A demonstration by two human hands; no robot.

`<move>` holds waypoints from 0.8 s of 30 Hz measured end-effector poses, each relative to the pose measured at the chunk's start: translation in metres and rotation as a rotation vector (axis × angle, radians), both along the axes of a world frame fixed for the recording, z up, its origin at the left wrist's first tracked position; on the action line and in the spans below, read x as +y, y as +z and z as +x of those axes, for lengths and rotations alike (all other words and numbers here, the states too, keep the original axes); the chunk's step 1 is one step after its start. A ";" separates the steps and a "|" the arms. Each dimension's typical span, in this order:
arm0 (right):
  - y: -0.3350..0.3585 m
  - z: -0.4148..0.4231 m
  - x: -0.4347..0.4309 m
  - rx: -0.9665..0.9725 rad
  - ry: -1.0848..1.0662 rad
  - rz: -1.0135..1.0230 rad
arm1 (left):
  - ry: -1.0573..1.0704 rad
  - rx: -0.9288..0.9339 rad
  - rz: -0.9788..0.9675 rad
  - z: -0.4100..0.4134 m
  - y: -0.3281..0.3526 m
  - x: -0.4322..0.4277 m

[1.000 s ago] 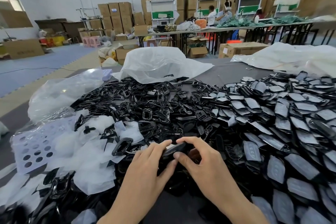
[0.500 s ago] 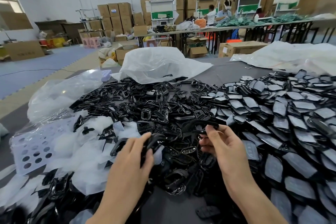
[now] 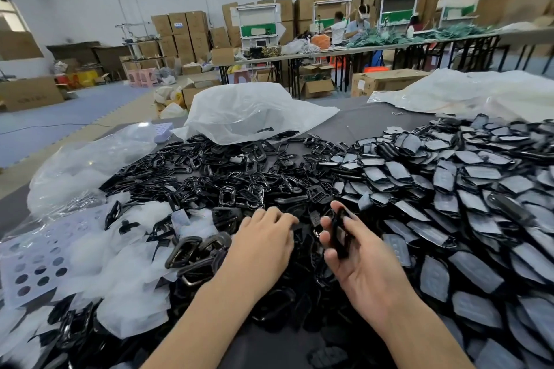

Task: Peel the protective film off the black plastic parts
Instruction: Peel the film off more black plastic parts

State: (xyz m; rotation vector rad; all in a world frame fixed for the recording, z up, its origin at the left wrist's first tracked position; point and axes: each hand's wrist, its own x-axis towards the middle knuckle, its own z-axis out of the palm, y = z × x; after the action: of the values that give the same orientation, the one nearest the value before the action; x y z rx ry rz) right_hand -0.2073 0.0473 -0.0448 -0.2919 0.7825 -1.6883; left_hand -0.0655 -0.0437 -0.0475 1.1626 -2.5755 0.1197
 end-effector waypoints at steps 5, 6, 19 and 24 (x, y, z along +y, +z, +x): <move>-0.005 0.001 -0.004 0.222 -0.061 -0.022 | 0.039 -0.267 0.027 -0.023 -0.003 -0.014; -0.007 0.002 -0.005 0.273 -0.081 -0.024 | 0.051 -0.318 0.025 -0.026 -0.002 -0.015; -0.011 0.005 -0.004 0.403 -0.047 0.017 | 0.052 -0.059 -0.025 0.016 -0.006 0.009; -0.016 0.009 -0.007 0.582 -0.100 0.007 | 0.024 0.767 0.376 0.033 -0.006 0.038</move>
State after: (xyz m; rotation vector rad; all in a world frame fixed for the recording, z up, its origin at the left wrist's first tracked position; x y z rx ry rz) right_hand -0.1983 0.0408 -0.0606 -0.7710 1.2438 -1.7086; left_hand -0.0321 -0.0055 -0.0532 1.0720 -1.9298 -0.6953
